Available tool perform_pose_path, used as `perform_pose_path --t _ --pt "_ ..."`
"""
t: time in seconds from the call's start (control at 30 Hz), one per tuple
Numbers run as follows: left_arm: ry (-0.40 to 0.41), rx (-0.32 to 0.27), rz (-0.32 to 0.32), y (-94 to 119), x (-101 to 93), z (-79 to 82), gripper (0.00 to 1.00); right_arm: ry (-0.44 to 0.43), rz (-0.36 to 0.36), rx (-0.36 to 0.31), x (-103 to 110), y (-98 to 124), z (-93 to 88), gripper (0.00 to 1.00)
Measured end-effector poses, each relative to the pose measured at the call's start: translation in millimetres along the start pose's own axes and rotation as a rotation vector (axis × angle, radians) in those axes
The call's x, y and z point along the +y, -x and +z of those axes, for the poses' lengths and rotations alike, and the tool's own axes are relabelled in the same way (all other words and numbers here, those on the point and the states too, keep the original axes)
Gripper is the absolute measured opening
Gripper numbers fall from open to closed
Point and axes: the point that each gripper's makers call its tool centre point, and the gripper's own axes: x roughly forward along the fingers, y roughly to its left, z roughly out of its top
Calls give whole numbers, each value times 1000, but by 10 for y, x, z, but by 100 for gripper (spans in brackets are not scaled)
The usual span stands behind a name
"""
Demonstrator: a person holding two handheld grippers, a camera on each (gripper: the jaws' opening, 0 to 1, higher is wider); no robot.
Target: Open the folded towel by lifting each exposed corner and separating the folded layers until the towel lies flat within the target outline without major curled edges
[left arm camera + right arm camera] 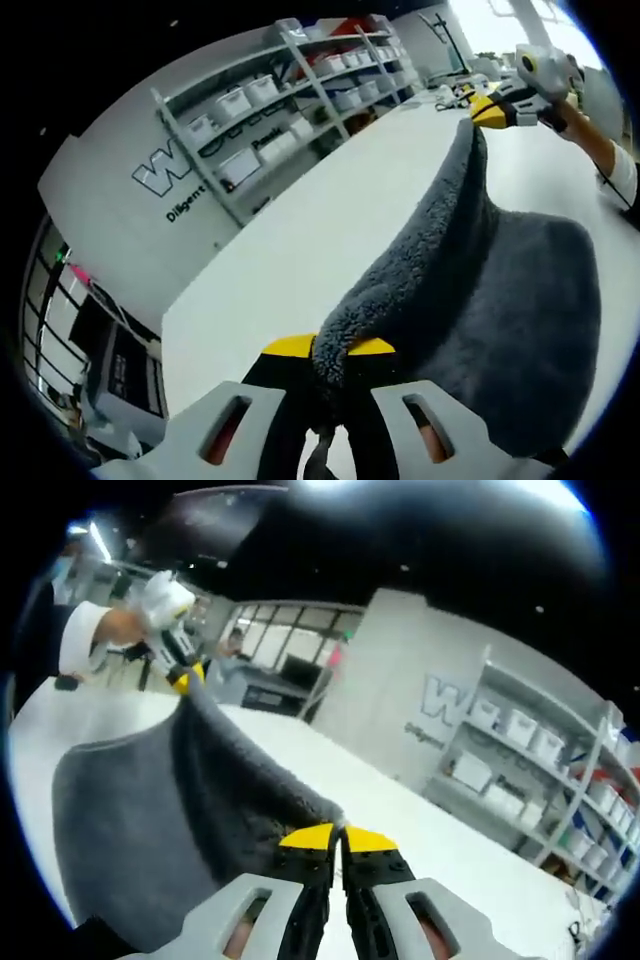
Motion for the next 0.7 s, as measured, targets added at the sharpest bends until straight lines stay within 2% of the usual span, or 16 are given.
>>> perform_pose_path --t 0.33,0.7 --pt "24 0 14 -256 68 -162 10 20 5 37 3 -221 -165 0" --pt "43 16 9 -447 49 -276 11 -10 19 65 5 -388 -360 0"
